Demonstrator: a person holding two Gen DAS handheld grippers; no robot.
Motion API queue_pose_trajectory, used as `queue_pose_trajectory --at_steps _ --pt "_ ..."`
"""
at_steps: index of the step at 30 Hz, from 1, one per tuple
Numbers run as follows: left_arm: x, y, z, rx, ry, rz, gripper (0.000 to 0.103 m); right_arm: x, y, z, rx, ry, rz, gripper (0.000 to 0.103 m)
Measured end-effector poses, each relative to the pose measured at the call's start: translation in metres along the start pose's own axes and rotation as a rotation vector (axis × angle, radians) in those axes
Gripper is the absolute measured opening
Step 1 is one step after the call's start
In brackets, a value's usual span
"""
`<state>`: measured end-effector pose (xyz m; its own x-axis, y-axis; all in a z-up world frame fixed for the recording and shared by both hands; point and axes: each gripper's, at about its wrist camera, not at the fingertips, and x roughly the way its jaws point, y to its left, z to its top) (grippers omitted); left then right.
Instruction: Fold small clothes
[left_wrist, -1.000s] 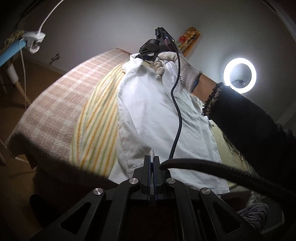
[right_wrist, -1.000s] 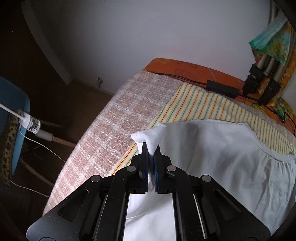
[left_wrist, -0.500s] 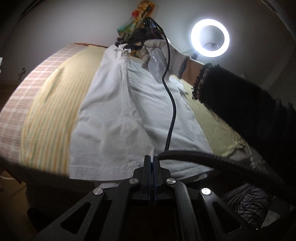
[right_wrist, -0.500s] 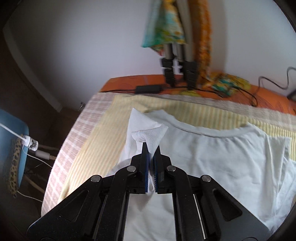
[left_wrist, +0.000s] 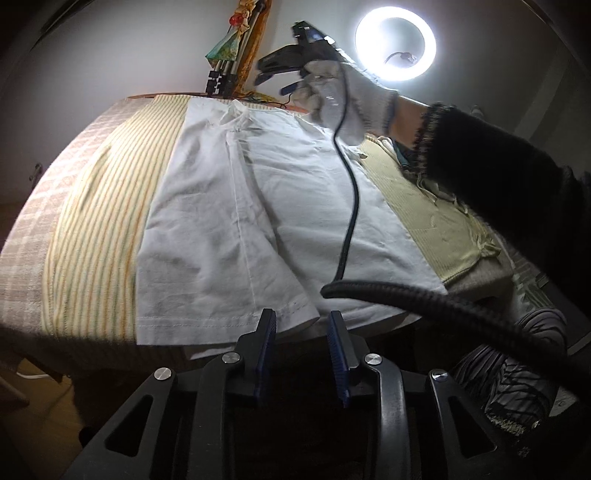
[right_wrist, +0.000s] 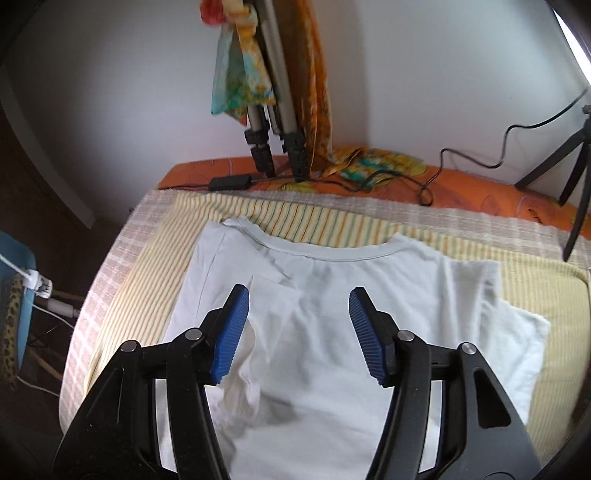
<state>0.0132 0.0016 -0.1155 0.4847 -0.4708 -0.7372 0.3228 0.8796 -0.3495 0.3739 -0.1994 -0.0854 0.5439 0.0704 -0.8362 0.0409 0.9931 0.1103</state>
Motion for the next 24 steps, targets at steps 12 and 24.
queue_pose_trajectory --at_steps 12,24 --pt "-0.016 -0.013 -0.009 0.062 -0.097 0.157 0.029 -0.144 -0.077 -0.056 0.059 -0.12 0.074 0.06" --pt "0.006 -0.059 -0.015 0.138 -0.135 0.182 0.038 -0.188 -0.156 -0.131 0.14 -0.11 0.072 0.06"
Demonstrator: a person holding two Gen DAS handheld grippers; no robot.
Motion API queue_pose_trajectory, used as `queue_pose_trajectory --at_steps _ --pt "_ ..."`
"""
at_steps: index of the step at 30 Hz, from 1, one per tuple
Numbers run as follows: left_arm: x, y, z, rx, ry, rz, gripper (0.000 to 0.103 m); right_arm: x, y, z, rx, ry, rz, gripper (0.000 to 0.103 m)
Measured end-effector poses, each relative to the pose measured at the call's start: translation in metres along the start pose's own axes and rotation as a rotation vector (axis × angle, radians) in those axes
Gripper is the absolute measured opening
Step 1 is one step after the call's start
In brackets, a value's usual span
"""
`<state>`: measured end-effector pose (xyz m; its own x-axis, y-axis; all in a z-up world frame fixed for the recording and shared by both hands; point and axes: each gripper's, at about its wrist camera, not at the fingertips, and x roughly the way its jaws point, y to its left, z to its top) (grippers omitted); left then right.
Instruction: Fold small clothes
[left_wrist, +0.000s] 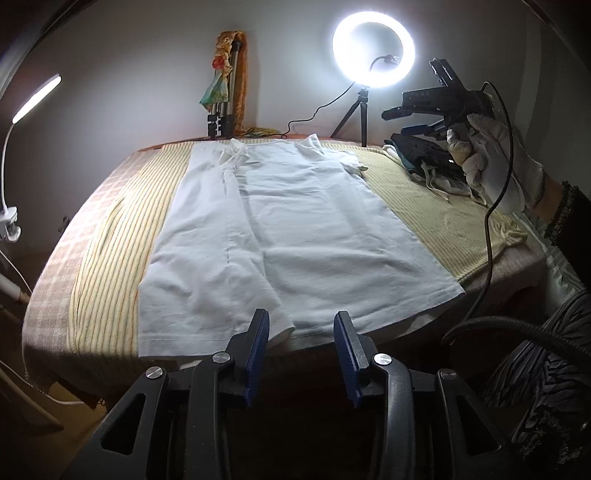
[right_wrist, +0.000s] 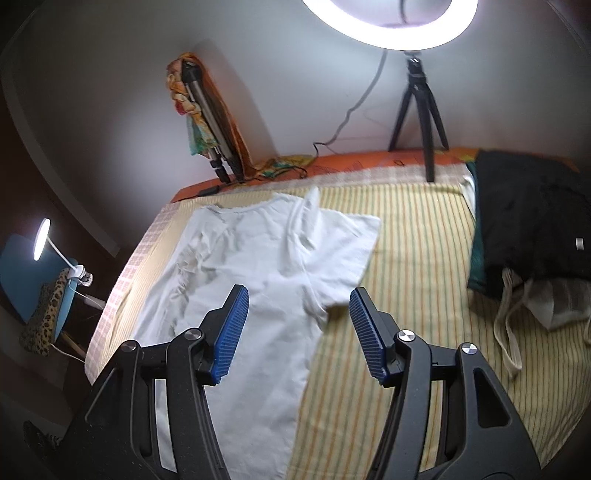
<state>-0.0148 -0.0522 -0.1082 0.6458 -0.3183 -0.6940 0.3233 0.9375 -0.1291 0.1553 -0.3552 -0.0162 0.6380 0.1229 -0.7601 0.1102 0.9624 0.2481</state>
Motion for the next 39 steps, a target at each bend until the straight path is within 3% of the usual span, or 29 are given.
queue_pose_trajectory --at_steps 5,9,14,21,29,34,39 --pt "0.011 -0.011 -0.006 -0.014 0.018 -0.011 0.038 0.005 -0.02 -0.011 0.021 0.025 -0.025 0.06" --pt "0.009 -0.023 -0.011 0.004 -0.008 0.024 0.038 0.007 -0.031 -0.02 0.05 0.041 -0.03 0.06" --pt "0.002 -0.009 -0.017 -0.059 -0.039 0.071 0.039 0.013 -0.019 -0.024 0.021 0.059 -0.022 0.06" --pt "0.004 0.024 -0.022 -0.174 -0.048 0.108 0.035 0.04 0.045 -0.012 -0.068 0.076 0.056 0.06" --pt "0.011 0.04 -0.022 -0.243 -0.026 0.076 0.03 0.106 0.143 -0.009 -0.174 0.175 0.162 0.06" --pt "0.016 0.041 -0.017 -0.247 -0.015 0.062 0.025 0.151 0.189 -0.016 -0.225 0.245 0.173 0.06" --pt "0.025 0.043 -0.016 -0.246 0.008 0.047 0.022 0.184 0.21 -0.018 -0.245 0.27 0.155 0.057"
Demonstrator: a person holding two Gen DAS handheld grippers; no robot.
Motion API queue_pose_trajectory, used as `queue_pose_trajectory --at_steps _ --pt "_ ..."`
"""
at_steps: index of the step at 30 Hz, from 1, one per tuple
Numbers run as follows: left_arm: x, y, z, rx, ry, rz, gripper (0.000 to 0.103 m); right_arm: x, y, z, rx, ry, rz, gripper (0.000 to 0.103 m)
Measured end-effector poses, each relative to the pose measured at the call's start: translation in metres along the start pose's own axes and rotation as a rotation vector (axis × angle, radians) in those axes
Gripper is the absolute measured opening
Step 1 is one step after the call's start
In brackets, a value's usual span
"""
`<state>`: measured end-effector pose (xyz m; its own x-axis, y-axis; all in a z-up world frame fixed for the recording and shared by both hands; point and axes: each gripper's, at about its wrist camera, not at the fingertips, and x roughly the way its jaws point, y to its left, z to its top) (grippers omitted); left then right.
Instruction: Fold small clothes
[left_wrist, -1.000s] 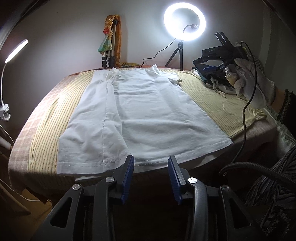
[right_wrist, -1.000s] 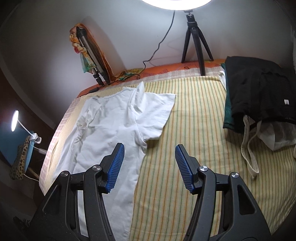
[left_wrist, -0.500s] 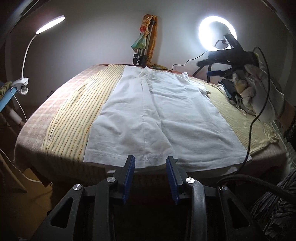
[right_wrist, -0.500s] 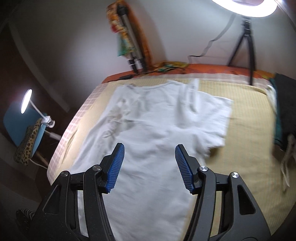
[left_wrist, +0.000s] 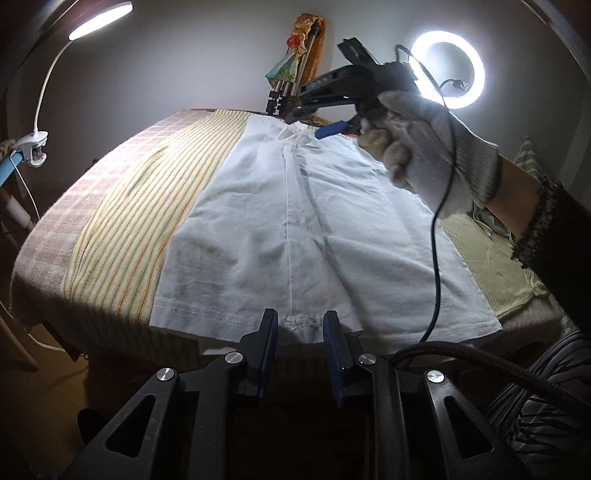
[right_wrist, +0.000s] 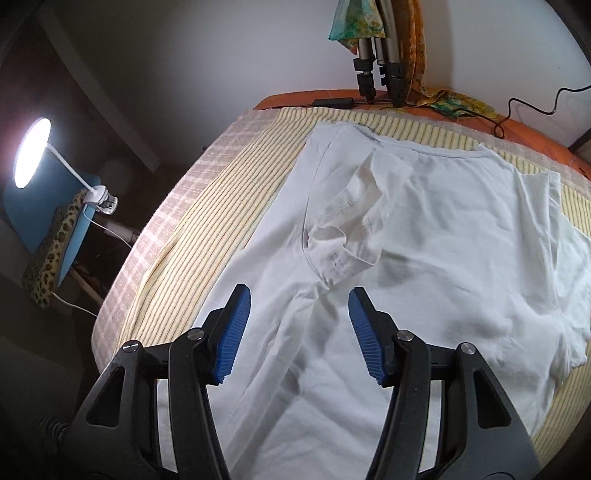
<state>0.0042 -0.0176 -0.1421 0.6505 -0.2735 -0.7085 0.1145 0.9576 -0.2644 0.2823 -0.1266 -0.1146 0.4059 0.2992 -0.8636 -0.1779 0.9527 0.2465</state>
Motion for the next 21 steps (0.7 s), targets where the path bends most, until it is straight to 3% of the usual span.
queue_pose_trajectory --at_steps 6,12,13,15,16,21 --pt "0.012 -0.002 0.002 0.014 0.025 0.002 0.022 0.03 -0.003 0.007 0.004 0.037 -0.012 0.046" --pt "0.023 -0.011 0.005 0.066 0.023 0.055 0.012 0.051 -0.002 0.007 -0.036 0.056 -0.067 0.036" --pt "0.024 -0.012 0.005 0.073 0.021 0.059 0.007 0.051 0.0 0.007 -0.049 0.055 -0.073 0.034" --pt "0.025 -0.013 0.005 0.078 0.014 0.062 0.004 0.051 0.001 0.008 -0.066 0.05 -0.094 0.017" --pt "0.024 -0.012 0.006 0.08 0.01 0.062 0.002 0.052 0.0 0.008 -0.07 0.048 -0.108 0.014" --pt "0.009 -0.009 0.008 0.07 -0.02 0.058 0.0 0.048 -0.004 0.008 -0.066 0.03 -0.094 0.008"
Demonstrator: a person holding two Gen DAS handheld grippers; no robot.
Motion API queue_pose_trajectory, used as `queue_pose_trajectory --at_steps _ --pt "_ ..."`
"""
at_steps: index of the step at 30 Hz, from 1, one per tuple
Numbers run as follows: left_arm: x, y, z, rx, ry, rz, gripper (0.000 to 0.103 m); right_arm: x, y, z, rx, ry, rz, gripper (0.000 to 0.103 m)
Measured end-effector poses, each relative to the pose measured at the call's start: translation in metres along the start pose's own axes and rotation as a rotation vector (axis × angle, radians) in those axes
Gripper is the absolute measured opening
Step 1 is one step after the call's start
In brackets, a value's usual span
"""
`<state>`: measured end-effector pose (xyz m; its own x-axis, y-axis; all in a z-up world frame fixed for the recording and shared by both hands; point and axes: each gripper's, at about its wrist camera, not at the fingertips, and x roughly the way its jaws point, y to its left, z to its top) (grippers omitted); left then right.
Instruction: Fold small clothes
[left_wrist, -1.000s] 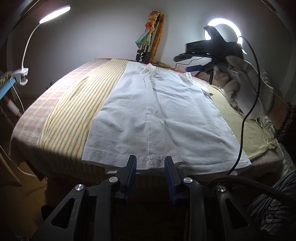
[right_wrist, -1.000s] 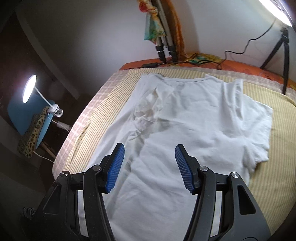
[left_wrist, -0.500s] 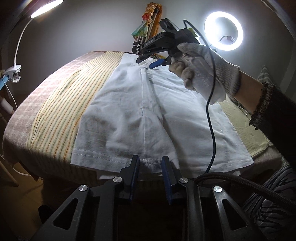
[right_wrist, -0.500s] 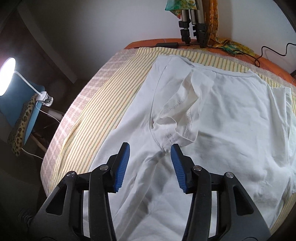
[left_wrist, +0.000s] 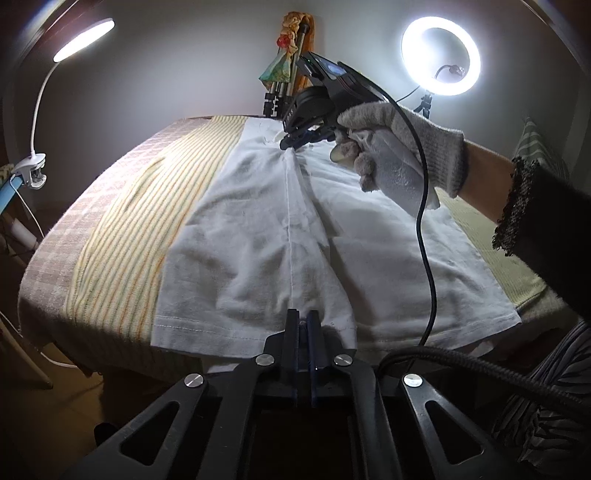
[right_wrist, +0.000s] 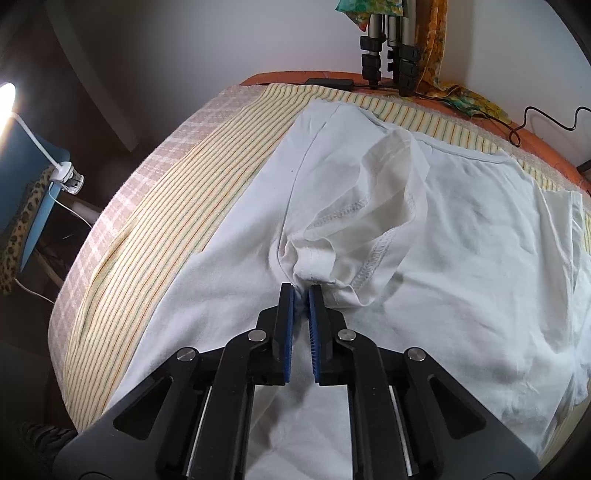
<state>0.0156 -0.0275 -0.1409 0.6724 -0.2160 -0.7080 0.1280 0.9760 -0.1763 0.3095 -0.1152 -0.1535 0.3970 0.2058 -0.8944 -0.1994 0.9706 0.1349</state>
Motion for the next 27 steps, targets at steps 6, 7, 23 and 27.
queue_pose_trajectory --at_steps 6,7,23,27 --pt "-0.018 0.004 0.007 -0.016 -0.044 -0.018 0.0 -0.022 -0.002 0.005 0.032 -0.066 0.055 0.008" --pt "-0.018 0.002 0.006 -0.016 -0.044 -0.023 0.0 -0.025 -0.002 0.005 0.036 -0.072 0.058 0.008" --pt "0.008 -0.032 -0.006 0.096 0.067 -0.121 0.004 -0.024 -0.039 -0.011 0.051 -0.042 0.029 0.007" --pt "-0.011 -0.022 -0.006 0.083 0.036 -0.111 0.023 -0.026 -0.041 -0.009 0.04 -0.032 0.008 0.024"
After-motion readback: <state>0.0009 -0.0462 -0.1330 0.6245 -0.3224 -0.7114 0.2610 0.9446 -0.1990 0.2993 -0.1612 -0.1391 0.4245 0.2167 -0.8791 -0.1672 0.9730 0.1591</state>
